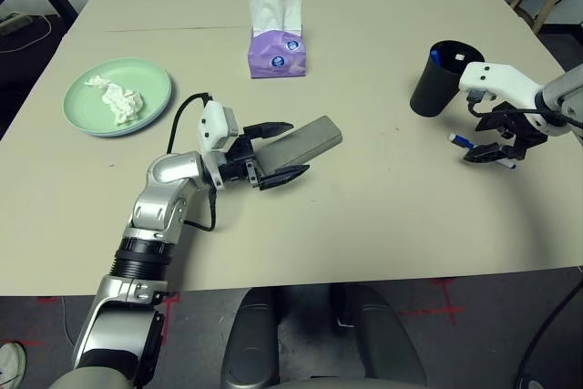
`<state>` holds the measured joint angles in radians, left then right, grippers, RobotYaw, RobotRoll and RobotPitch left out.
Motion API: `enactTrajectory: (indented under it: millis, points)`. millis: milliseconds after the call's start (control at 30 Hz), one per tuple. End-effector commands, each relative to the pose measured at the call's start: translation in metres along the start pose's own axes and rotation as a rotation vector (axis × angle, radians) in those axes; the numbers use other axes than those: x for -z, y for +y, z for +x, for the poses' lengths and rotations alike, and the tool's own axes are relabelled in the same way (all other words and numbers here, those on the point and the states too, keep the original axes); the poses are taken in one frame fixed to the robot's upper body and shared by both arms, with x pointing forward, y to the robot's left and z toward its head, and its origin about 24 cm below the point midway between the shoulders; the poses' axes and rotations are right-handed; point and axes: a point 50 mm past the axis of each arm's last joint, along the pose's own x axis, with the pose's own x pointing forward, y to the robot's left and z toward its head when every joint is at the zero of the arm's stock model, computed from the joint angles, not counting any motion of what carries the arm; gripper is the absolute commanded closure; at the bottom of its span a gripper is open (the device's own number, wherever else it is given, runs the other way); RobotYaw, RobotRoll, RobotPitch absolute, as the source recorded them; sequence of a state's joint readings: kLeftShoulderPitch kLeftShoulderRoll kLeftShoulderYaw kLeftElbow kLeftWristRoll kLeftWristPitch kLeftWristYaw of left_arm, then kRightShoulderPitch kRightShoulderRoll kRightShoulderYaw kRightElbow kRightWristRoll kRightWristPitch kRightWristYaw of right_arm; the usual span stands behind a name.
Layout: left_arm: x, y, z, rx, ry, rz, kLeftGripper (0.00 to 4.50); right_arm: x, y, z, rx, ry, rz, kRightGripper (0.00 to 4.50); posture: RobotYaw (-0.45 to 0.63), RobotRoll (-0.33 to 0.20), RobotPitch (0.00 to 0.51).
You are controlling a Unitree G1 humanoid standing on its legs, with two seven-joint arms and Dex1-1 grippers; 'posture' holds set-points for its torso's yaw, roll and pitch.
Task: Organize and tidy the items on the table.
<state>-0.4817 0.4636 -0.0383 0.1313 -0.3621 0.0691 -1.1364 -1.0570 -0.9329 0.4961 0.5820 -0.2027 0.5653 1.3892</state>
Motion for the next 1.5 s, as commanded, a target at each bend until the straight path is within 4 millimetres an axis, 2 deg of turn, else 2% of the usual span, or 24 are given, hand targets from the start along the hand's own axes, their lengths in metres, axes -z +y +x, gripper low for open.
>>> enactTrajectory:
  millis: [33, 433, 700, 1100, 1500]
  points:
    - [0.002, -0.006, -0.002, 0.009, 0.005, -0.012, 0.0, 0.0, -0.009, -0.011, 0.031, -0.005, -0.004, 0.06, 0.09, 0.0, 0.266]
    - [0.001, -0.015, -0.002, 0.019, 0.008, -0.038, 0.0, 0.008, -0.012, -0.018, -0.006, 0.031, 0.01, 0.06, 0.07, 0.0, 0.317]
    - [0.001, -0.012, -0.003, 0.017, 0.015, -0.038, 0.0, 0.006, -0.017, -0.021, 0.015, 0.033, 0.008, 0.06, 0.05, 0.0, 0.346]
    - [-0.015, -0.005, -0.006, -0.029, 0.011, 0.06, 0.0, -0.007, -0.016, -0.02, -0.003, 0.008, -0.04, 0.06, 0.07, 0.0, 0.345]
    - [-0.014, -0.004, -0.005, -0.037, 0.015, 0.066, 0.0, -0.001, -0.005, -0.022, -0.024, 0.015, -0.038, 0.06, 0.05, 0.0, 0.329]
